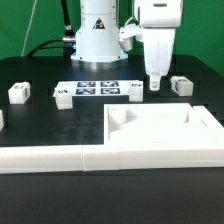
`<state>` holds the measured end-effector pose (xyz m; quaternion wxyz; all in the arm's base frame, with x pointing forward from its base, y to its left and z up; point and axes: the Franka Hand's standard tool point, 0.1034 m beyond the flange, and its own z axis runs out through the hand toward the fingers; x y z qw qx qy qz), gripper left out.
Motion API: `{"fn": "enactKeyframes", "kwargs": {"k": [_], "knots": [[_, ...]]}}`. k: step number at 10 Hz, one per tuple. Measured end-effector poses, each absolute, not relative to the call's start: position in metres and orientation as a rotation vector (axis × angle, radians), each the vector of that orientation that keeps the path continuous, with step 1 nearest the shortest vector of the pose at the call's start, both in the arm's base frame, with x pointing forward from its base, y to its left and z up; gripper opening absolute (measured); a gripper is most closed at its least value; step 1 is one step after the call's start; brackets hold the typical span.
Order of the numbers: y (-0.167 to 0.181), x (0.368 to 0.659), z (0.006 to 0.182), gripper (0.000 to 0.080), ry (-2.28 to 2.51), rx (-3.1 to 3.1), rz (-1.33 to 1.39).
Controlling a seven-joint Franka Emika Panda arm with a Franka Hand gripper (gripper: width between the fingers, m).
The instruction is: Assemble one leg
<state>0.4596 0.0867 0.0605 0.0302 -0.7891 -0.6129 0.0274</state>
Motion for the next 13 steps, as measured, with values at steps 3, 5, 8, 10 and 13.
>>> {"fn": "enactKeyframes", "kwargs": {"k": [3, 5, 8, 10, 13], "knots": [[0.108, 0.428, 0.052, 0.0648, -1.281, -2.814, 0.127], [0.125, 0.417, 0.05, 0.0648, -0.91, -2.96, 0.156], [0.156, 0.41, 0.053, 0.0648, -0.328, -3.06, 0.171], [0.157, 0.409, 0.052, 0.0648, -0.103, -3.071, 0.183], [0.156, 0.407, 0.05, 0.0648, -0.104, -3.072, 0.229]]}}
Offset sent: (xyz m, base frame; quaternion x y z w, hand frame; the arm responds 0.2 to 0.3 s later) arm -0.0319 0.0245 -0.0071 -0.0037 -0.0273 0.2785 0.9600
